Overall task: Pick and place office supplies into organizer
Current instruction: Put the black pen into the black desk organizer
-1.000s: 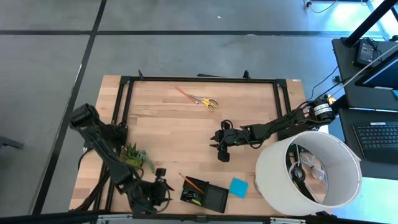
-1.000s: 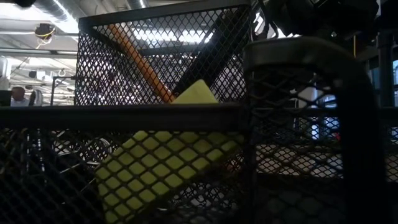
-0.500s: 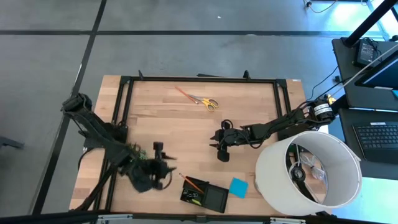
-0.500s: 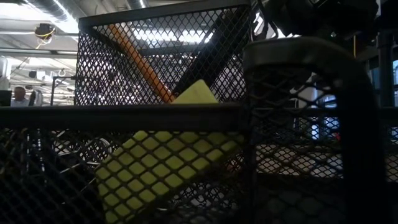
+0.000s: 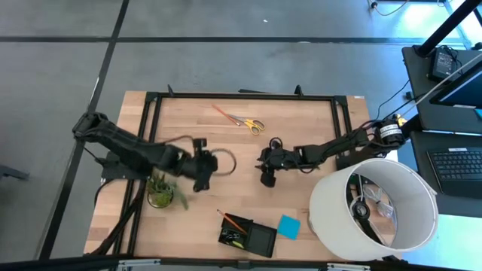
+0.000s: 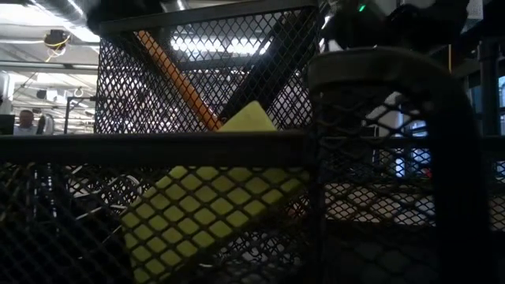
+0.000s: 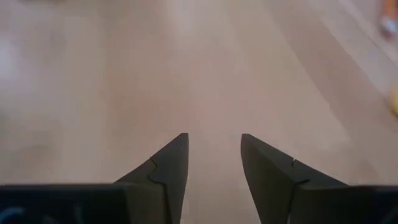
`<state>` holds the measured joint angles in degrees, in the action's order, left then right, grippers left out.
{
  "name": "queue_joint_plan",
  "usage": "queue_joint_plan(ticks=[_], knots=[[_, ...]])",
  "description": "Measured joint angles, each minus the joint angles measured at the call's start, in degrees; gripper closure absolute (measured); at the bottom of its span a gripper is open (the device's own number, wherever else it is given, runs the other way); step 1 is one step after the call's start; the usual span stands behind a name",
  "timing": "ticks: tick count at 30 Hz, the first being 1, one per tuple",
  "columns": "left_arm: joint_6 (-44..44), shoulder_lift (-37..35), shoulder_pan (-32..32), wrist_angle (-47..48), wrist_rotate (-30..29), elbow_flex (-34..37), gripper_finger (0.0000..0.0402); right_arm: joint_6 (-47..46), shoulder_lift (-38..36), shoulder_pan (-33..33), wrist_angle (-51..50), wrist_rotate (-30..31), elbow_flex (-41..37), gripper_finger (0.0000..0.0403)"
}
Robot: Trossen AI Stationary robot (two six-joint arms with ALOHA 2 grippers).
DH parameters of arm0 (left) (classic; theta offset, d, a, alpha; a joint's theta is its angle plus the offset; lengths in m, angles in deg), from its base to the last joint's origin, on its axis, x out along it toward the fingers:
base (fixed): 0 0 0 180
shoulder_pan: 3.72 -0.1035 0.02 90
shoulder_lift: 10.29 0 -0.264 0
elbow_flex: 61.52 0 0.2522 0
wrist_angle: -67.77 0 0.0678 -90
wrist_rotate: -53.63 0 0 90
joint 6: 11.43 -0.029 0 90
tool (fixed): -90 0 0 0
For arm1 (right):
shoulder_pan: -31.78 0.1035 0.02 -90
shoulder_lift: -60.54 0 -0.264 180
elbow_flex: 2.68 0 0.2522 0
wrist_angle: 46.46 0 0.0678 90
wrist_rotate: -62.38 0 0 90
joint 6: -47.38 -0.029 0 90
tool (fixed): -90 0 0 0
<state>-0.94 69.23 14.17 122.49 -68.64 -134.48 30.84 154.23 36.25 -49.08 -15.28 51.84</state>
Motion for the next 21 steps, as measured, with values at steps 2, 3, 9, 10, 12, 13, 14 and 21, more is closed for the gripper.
queue_joint_plan(ticks=[2, 3, 9, 10, 12, 13, 14, 21], knots=[[-3.19, 0.00, -3.55, -0.60, 3.04, 0.00, 0.0287, -0.95, 0.00, -1.97, -3.67, 0.04, 0.00, 0.0254], [-4.62, 0.00, -5.44, -0.81, 4.98, 0.00, 0.0287, -1.13, 0.00, -3.01, -5.84, 0.02, 0.00, 0.0254], [-13.80, 0.02, -14.23, -16.45, 17.79, 6.30, 0.0288, -1.44, -1.11, -6.53, -18.91, 0.12, 0.00, 0.0254], [-14.97, 0.03, -15.05, -20.53, 19.66, 7.98, 0.0288, -1.97, -1.88, -6.58, -20.75, 0.08, 0.00, 0.0254], [-16.71, 0.49, -16.17, -28.24, 21.97, 11.56, 0.0288, -2.96, -3.85, -6.43, -23.45, 0.08, 0.00, 0.0254], [-17.15, 0.59, -16.58, -31.43, 22.31, 13.30, 0.0288, -3.50, -5.23, -6.01, -25.06, 0.11, 0.00, 0.0254], [-17.26, 0.58, -16.99, -34.23, 22.42, 14.86, 0.0288, -4.28, -6.78, -5.62, -26.60, 0.23, 0.00, 0.0254], [-17.28, 0.52, -19.19, -53.89, 26.21, 23.50, 0.0288, -13.26, -19.38, -0.84, -39.18, 6.36, 0.00, 0.0253]])
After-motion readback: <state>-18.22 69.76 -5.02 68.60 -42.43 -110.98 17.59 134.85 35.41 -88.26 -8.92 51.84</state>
